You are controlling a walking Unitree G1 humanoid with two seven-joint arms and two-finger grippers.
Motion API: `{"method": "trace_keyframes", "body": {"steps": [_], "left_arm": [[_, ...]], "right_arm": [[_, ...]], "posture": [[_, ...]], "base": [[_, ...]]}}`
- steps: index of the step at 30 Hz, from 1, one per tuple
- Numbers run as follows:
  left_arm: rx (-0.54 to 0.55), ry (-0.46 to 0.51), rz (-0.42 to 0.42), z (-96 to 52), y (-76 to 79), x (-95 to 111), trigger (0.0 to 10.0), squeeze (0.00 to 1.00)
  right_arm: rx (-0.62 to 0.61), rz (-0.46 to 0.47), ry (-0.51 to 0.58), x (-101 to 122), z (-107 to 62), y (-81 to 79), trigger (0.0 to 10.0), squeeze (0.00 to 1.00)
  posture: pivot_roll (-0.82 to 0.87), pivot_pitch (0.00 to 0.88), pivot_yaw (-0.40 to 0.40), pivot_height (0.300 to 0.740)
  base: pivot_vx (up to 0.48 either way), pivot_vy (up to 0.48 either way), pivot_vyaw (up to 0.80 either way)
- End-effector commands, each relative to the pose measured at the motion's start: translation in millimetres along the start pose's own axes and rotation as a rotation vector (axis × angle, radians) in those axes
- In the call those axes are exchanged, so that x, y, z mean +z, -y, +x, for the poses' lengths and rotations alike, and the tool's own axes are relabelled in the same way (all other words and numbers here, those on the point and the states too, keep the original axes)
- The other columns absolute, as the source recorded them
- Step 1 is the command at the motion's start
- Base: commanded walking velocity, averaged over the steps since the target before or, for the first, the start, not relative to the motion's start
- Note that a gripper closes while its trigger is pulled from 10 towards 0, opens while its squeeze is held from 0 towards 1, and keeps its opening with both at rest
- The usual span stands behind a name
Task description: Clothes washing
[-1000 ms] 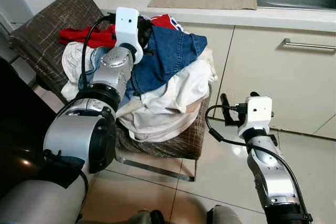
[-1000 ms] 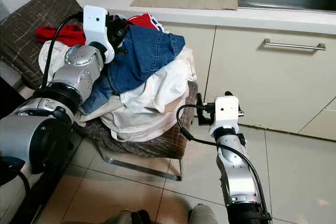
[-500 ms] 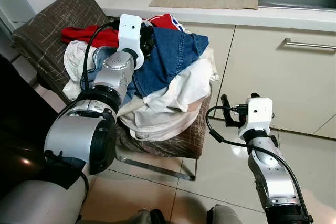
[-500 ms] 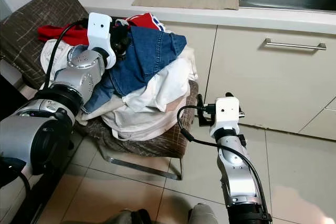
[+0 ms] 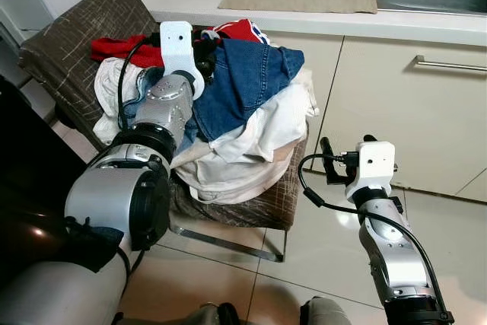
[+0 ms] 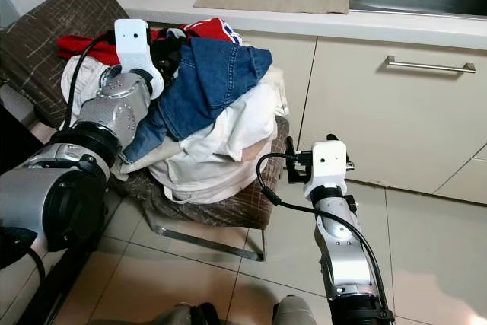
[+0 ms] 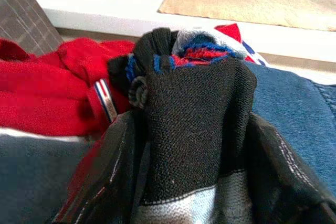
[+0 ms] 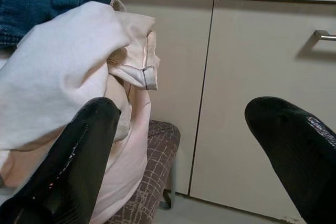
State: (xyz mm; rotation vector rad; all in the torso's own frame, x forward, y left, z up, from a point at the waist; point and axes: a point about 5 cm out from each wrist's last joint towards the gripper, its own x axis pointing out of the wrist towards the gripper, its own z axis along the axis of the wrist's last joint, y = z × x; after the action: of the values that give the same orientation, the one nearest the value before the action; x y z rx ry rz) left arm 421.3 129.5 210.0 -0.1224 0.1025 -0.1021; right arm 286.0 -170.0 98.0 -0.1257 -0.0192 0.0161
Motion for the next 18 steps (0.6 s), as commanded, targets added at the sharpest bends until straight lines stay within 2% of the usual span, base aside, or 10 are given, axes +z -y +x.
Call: {"method": "trace_keyframes", "body": {"steps": [1,2,4,7,11,12,18], "left_arm": [[0.009,-0.01,-0.042,0.6,-0.7,3.2,1.8,0.0],[0.01,-0.011,-0.044,0.6,-0.9,2.5,0.0,0.0],[0.008,-0.008,-0.055,0.6,-0.7,2.6,0.0,0.0],[0.001,0.053,-0.062,1.1,0.2,13.4,0.0,0.0],[0.002,0.096,-0.019,1.2,0.2,22.2,0.0,0.0],[0.005,0.116,0.012,1.0,-0.1,26.1,0.0,0.0],[-0.01,0.185,0.047,0.6,1.6,40.0,0.0,0.0]], "right_arm": [[-0.002,0.001,0.0,-1.2,-2.0,1.0,10.0,0.0],[-0.002,0.001,-0.001,-1.2,-1.9,0.9,10.0,0.0],[-0.001,0.0,0.0,-1.1,-1.9,0.9,10.0,0.0],[0.0,-0.001,0.0,-1.1,-1.7,0.9,10.0,0.0],[0.002,-0.001,0.0,-1.1,-1.4,0.7,10.0,0.0],[0.004,-0.002,0.0,-1.0,-1.0,0.4,10.0,0.0],[0.007,-0.004,-0.001,-1.5,-0.7,0.3,10.0,0.0]], "posture": [[-0.31,0.054,0.126,0.74],[-0.31,0.054,0.126,0.74],[-0.31,0.054,0.126,0.74],[-0.31,0.053,0.124,0.74],[-0.31,0.053,0.124,0.74],[-0.31,0.053,0.124,0.74],[-0.31,0.042,0.122,0.74]], "base": [[0.0,0.0,0.0],[0.0,0.0,0.0],[0.0,0.0,0.0],[0.0,0.0,0.0],[0.0,0.0,0.0],[0.0,0.0,0.0],[0.0,0.0,0.0]]}}
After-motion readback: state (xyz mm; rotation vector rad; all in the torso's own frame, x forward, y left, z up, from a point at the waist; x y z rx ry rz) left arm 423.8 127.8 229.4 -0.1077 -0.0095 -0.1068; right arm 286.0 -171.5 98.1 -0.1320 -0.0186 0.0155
